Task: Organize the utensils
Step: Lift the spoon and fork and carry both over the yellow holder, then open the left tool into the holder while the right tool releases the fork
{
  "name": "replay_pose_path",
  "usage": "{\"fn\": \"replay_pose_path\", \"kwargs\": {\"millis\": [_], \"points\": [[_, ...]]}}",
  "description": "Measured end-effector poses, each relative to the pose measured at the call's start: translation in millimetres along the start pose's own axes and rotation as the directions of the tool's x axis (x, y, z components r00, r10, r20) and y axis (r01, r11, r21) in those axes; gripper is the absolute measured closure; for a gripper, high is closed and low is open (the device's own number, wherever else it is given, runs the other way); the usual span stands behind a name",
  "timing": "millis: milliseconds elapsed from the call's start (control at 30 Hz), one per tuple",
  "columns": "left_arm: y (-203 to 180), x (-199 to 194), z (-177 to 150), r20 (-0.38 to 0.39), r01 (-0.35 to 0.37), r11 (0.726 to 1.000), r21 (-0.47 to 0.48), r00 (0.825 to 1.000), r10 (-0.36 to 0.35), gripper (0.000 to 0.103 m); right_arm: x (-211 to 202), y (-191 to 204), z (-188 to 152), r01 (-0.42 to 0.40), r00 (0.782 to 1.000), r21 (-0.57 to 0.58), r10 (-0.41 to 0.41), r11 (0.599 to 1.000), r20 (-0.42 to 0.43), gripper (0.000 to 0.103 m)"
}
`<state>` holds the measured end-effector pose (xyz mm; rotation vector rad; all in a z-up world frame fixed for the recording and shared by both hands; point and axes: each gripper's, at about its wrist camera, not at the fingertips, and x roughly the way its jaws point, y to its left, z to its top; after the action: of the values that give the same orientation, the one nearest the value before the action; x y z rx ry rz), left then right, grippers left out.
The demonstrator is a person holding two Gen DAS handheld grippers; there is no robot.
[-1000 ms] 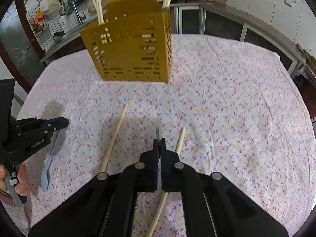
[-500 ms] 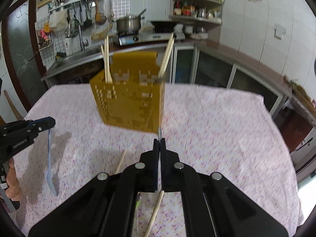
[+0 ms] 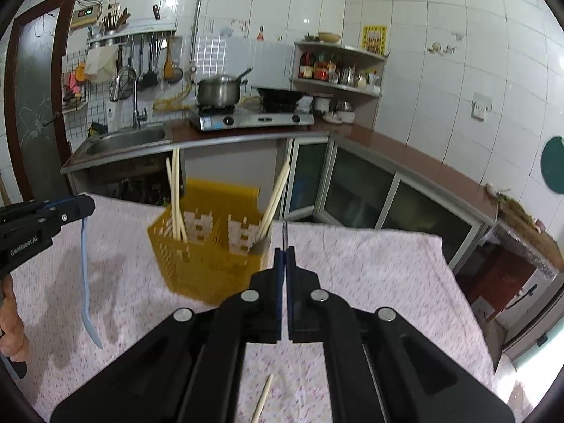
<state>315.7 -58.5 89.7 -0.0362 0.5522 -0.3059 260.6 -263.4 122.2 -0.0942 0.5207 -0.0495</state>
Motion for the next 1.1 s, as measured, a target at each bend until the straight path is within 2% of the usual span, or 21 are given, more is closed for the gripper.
{"fn": "replay_pose_path", "kwargs": {"millis": [100, 367, 600, 800, 900, 1100], "points": [[-6.7, -4.1, 23.4, 0.054, -0.006, 1.000, 0.015, 0.999, 0.005, 0.097, -5.7, -1.3, 24.7, 0.010, 0.999, -0.010, -0.009, 1.000, 0.034, 0.101], [-27.6, 3.3, 76.9, 0.109, -0.005, 0.999, 0.034, 0.994, 0.001, 0.097, -4.3, -5.7, 74.4, 0.039, 0.995, -0.010, -0.038, 0.999, 0.088, 0.101], [-40.1, 19.7, 110.7, 0.187, -0.035, 0.998, 0.056, 0.982, 0.024, 0.097, 18.9, -3.6, 106.6, 0.040, 0.991, -0.017, -0.038, 0.999, 0.128, 0.102], [-40.3, 47.0, 116.3, 0.227, -0.039, 0.997, 0.062, 0.974, 0.024, 0.097, 53.2, -4.8, 99.6, 0.011, 0.991, 0.020, -0.013, 1.000, 0.130, 0.102], [-36.3, 64.0, 107.6, 0.245, -0.046, 0.997, 0.064, 0.969, 0.029, 0.097, 73.2, -7.3, 87.3, -0.007, 0.992, 0.046, 0.001, 0.999, 0.123, 0.102], [-23.0, 90.9, 88.9, 0.258, -0.007, 0.999, 0.044, 0.966, -0.005, 0.097, 105.3, -1.4, 59.1, -0.030, 0.994, 0.043, 0.025, 0.999, 0.110, 0.102]]}}
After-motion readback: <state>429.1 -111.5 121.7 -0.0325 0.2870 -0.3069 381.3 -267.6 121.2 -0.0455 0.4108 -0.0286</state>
